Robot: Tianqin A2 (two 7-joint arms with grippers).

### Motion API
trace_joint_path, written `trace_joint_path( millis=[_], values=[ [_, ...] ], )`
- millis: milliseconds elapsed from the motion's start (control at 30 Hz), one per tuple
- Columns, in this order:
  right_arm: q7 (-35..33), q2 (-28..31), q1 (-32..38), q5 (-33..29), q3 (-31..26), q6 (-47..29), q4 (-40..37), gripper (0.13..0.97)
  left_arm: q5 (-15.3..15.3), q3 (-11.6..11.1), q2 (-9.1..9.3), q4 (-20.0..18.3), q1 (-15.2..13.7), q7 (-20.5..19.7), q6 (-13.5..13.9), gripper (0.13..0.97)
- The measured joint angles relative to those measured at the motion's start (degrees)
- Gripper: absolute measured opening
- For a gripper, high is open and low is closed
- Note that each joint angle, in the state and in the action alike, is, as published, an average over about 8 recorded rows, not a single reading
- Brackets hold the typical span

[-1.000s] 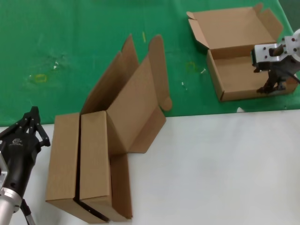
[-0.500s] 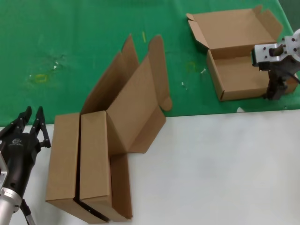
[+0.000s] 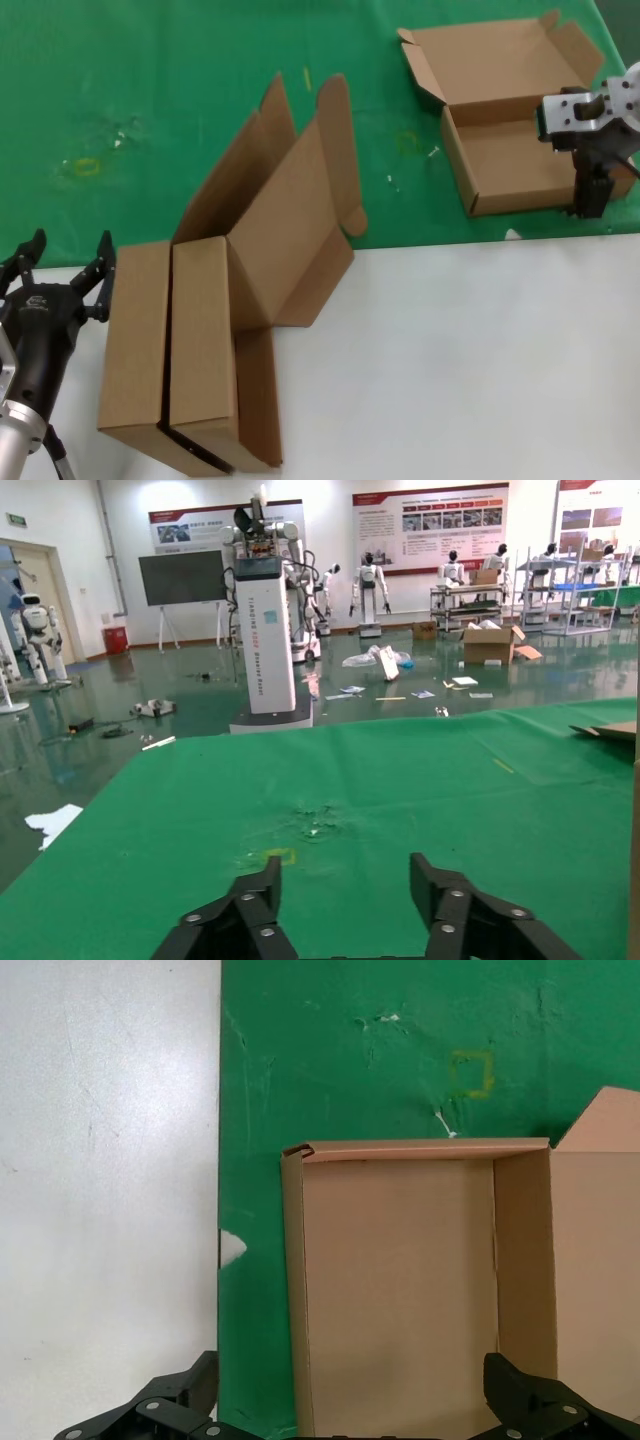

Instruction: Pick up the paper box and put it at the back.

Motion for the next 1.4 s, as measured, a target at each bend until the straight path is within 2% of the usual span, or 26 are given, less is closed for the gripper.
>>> trace_joint_path(
  millis=[133,233,367,633,933,1133,1400],
  values=[
    [0.0,0.0,0.0,0.0,0.0,0.0,0.0,0.931,0.0,0.0,0.00,0.0,0.0,0.0,0.0,0.498],
    [0.0,0.0,0.0,0.0,0.0,0.0,0.0,0.931,0.0,0.0,0.00,0.0,0.0,0.0,0.0,0.578],
    [0.0,0.0,0.0,0.0,0.0,0.0,0.0,0.944,0.0,0.0,0.00,0.0,0.0,0.0,0.0,0.578],
    [0.0,0.0,0.0,0.0,0.0,0.0,0.0,0.966,0.0,0.0,0.00,0.0,0.0,0.0,0.0,0.778],
    [0.1,0.0,-0.6,0.3,0.3,0.3,0.6,0.966,0.0,0.0,0.00,0.0,0.0,0.0,0.0,0.907],
    [1.0,0.2,-4.6,2.4,2.2,2.6,4.6,0.966,0.0,0.0,0.00,0.0,0.0,0.0,0.0,0.921],
    [2.9,0.6,-13.3,6.9,6.5,7.6,13.6,0.966,0.0,0.0,0.00,0.0,0.0,0.0,0.0,0.963]
  ],
)
